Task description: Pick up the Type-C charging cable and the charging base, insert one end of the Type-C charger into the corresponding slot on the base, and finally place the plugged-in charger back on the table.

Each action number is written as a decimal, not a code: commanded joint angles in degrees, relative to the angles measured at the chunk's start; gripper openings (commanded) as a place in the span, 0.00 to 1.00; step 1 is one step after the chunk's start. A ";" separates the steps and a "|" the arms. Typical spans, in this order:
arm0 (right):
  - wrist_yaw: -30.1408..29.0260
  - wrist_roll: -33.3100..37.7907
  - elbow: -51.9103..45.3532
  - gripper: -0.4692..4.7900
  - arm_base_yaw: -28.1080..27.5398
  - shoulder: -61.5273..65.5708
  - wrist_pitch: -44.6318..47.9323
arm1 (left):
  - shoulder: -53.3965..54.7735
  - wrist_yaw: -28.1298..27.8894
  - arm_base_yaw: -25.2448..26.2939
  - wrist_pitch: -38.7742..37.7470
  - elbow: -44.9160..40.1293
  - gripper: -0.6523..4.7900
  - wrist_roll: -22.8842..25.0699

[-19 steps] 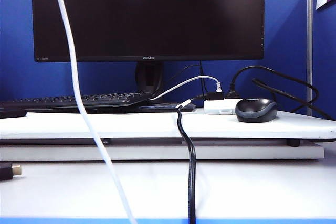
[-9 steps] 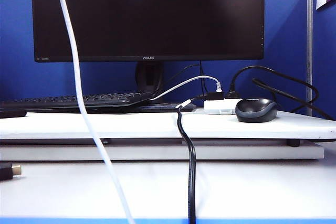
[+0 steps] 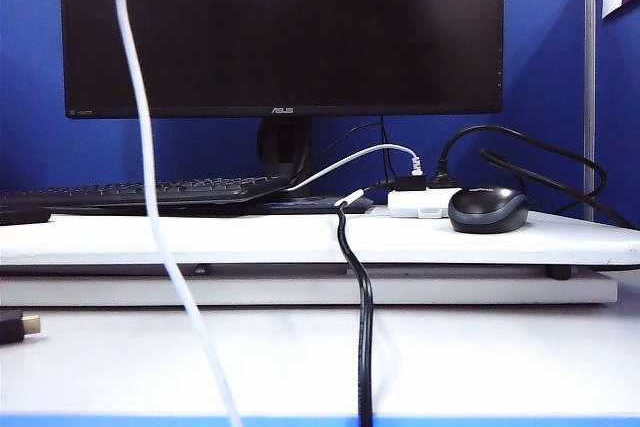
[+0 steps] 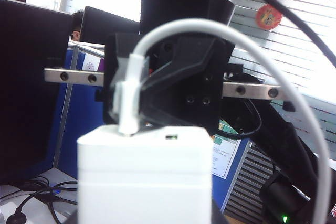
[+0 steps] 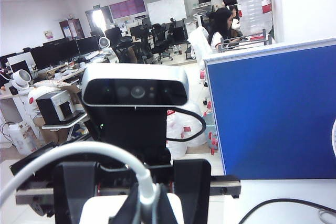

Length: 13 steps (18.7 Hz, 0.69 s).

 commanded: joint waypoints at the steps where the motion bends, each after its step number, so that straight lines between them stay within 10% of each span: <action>1: -2.27 -4.37 -0.74 0.08 -0.13 -0.48 -9.38 | -1.31 -5.70 0.44 12.20 1.55 0.11 0.07; 13: -1.40 -11.43 -0.74 0.08 -0.09 -0.74 -17.51 | -1.31 -5.68 0.44 12.13 1.55 0.11 0.04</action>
